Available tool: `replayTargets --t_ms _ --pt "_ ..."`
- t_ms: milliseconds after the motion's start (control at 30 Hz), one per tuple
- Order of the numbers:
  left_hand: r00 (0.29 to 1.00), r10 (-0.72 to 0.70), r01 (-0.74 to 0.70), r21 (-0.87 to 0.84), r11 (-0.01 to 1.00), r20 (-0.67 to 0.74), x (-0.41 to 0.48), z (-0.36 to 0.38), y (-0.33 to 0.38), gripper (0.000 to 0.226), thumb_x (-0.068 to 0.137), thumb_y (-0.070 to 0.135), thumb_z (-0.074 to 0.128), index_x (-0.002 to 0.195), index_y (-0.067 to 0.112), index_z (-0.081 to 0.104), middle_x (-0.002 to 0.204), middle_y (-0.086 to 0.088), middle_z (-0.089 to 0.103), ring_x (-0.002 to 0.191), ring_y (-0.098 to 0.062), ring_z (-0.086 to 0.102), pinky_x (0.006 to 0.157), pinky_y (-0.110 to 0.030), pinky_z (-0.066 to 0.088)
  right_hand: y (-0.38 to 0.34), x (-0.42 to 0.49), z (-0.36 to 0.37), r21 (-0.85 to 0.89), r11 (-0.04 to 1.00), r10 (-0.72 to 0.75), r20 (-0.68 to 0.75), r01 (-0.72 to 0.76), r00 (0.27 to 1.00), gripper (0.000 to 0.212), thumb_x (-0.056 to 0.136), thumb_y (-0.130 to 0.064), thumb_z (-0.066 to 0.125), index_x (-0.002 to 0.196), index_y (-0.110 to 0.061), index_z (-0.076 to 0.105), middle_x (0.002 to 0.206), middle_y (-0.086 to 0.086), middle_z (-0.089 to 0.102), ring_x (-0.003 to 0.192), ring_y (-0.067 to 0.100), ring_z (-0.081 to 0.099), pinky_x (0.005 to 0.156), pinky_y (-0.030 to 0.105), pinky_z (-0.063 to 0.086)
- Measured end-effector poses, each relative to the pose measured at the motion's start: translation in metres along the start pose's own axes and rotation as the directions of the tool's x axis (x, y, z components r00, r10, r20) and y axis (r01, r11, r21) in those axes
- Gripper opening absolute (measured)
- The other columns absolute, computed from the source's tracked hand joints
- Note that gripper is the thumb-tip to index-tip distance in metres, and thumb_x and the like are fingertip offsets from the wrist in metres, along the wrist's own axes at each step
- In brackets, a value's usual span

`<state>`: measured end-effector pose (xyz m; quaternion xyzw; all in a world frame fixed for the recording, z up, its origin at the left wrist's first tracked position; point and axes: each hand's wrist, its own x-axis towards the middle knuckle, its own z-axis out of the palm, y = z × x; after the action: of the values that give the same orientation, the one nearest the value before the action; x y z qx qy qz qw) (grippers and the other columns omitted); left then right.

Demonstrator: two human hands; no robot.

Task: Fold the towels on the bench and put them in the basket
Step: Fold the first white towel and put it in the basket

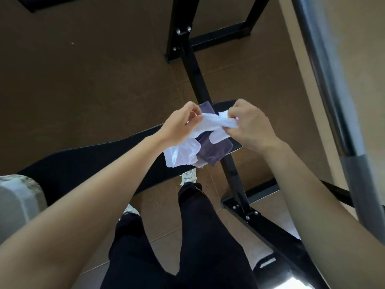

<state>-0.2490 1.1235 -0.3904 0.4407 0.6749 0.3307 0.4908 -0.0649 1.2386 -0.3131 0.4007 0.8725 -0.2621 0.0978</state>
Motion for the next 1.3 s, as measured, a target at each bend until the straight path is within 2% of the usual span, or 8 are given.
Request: replayTargets --t_ms 267,400,533,667,767,900,1100,1300 --pt "0.997 -0.082 0.078 0.215 0.974 0.009 -0.037 -0.081 0.030 0.028 0.086 0.033 0.082 0.077 0.024 0.058 0.073 0.003 0.058 0.061 -0.012 0.048 0.061 -0.031 0.040 -0.049 0.021 -0.039 0.283 0.958 0.098 -0.202 -0.038 0.975 0.038 0.087 -0.017 0.069 0.062 -0.021 0.042 0.059 0.003 0.048 0.057 0.017 0.041 0.052 0.040 0.041" --pt "0.964 -0.205 0.245 0.258 0.935 -0.172 -0.090 -0.138 0.010 0.021 0.087 0.033 0.081 0.084 0.020 0.065 0.081 0.000 0.066 0.070 -0.017 0.054 0.067 -0.034 0.044 -0.092 0.034 -0.046 0.344 0.937 -0.007 -0.164 0.064 0.986 0.037 0.091 -0.018 0.075 0.066 -0.023 0.047 0.066 0.004 0.055 0.065 0.024 0.063 0.052 0.036 0.058" --pt "0.875 -0.269 0.401 0.291 0.868 -0.403 -0.152 -0.195 -0.017 0.021 0.088 0.028 0.080 0.081 0.034 0.061 0.086 0.010 0.067 0.081 -0.020 0.064 0.071 -0.039 0.050 -0.145 0.047 -0.032 0.361 0.921 -0.117 -0.111 0.150 0.987 0.025 0.090 -0.022 0.078 0.080 -0.018 0.056 0.082 0.000 0.059 0.079 0.018 0.066 0.055 0.019 0.055" --pt "0.720 -0.257 0.459 0.165 0.873 -0.645 -0.227 -0.242 -0.048 0.012 0.085 0.018 0.080 0.085 0.020 0.068 0.076 0.009 0.061 0.068 -0.006 0.055 0.066 -0.020 0.044 -0.201 0.055 0.005 0.295 0.927 -0.201 -0.123 0.229 0.972 0.027 0.083 -0.019 0.081 0.073 -0.009 0.058 0.087 0.011 0.059 0.080 0.026 0.062 0.067 0.039 0.059" --pt "0.682 -0.191 0.462 0.213 0.861 -0.706 -0.280 -0.255 -0.084 0.012 0.082 0.012 0.079 0.084 0.014 0.067 0.074 0.005 0.060 0.066 -0.003 0.053 0.063 -0.016 0.040 -0.233 0.051 0.049 0.273 0.919 -0.250 -0.156 0.285 0.956 0.035 0.077 -0.015 0.080 0.065 -0.015 0.047 0.080 0.007 0.048 0.071 0.026 0.049 0.058 0.031 0.038" --pt "0.705 -0.252 0.505 0.220 0.835 -0.663 -0.333 -0.221 -0.166 0.013 0.082 0.003 0.074 0.080 0.013 0.066 0.083 -0.003 0.067 0.081 -0.023 0.058 0.071 -0.031 0.039 -0.244 0.031 0.136 0.130 0.959 -0.245 -0.064 0.251 0.968 0.015 0.078 -0.003 0.073 0.072 -0.005 0.059 0.088 0.006 0.041 0.066 0.025 0.045 0.053 0.018 0.029" --pt "0.725 -0.526 0.606 0.049 0.794 -0.444 -0.366 -0.138 -0.300 0.018 0.088 0.010 0.072 0.084 0.026 0.063 0.092 0.006 0.065 0.095 -0.022 0.062 0.081 -0.029 0.040 -0.229 -0.005 0.273 -0.144 0.990 0.024 0.206 0.006 0.978 0.014 0.081 -0.006 0.065 0.093 -0.009 0.058 0.111 0.011 0.046 0.083 0.030 0.047 0.065 0.034 0.039" --pt "0.723 -0.645 0.678 0.079 0.731 -0.248 -0.367 -0.087 -0.372 0.005 0.094 0.016 0.066 0.093 0.021 0.067 0.100 0.005 0.067 0.098 -0.018 0.064 0.078 -0.030 0.042 -0.202 -0.031 0.355 -0.410 0.907 0.305 0.471 -0.100 0.828 0.018 0.091 -0.015 0.060 0.078 -0.013 0.047 0.092 0.004 0.048 0.073 0.028 0.051 0.056 0.031 0.038"
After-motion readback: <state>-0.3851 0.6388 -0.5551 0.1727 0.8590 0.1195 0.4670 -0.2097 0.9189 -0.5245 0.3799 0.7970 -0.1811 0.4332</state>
